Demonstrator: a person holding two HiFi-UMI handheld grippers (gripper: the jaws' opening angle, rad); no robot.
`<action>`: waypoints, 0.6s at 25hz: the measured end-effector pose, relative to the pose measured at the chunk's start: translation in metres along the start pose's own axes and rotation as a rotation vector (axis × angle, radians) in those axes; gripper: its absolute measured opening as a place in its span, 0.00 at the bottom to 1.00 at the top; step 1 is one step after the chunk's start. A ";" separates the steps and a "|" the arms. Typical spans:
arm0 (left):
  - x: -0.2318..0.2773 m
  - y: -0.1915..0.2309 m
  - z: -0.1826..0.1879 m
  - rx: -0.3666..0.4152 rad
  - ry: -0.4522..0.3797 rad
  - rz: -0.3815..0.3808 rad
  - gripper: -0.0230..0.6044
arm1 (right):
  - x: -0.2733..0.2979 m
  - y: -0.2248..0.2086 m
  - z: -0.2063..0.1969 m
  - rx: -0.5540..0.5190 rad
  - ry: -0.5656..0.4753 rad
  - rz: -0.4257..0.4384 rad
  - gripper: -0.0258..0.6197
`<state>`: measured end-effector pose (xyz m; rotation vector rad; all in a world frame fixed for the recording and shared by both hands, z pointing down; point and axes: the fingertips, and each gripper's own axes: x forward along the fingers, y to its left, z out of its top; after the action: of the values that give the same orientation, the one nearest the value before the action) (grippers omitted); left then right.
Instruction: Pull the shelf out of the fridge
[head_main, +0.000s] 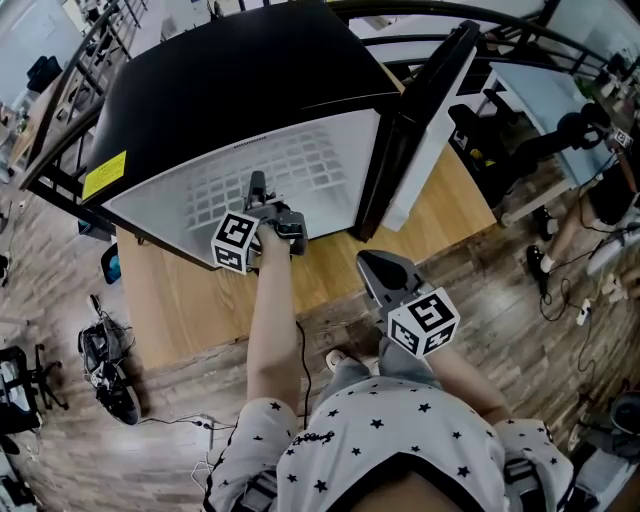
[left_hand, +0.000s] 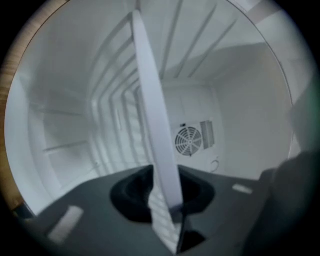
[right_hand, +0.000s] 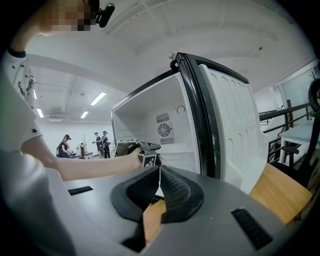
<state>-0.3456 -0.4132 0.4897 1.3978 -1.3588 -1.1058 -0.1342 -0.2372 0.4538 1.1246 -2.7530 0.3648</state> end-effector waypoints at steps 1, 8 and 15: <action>0.002 -0.001 0.000 -0.003 -0.002 -0.007 0.18 | -0.001 -0.001 0.000 0.000 0.000 -0.002 0.07; 0.005 -0.004 0.000 -0.073 -0.013 -0.028 0.11 | -0.003 -0.002 -0.001 -0.003 0.002 -0.002 0.07; 0.003 -0.002 -0.001 -0.110 0.001 0.004 0.10 | -0.006 0.006 -0.003 0.001 -0.002 0.007 0.07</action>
<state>-0.3442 -0.4162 0.4874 1.3155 -1.2803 -1.1593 -0.1338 -0.2283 0.4545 1.1169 -2.7589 0.3663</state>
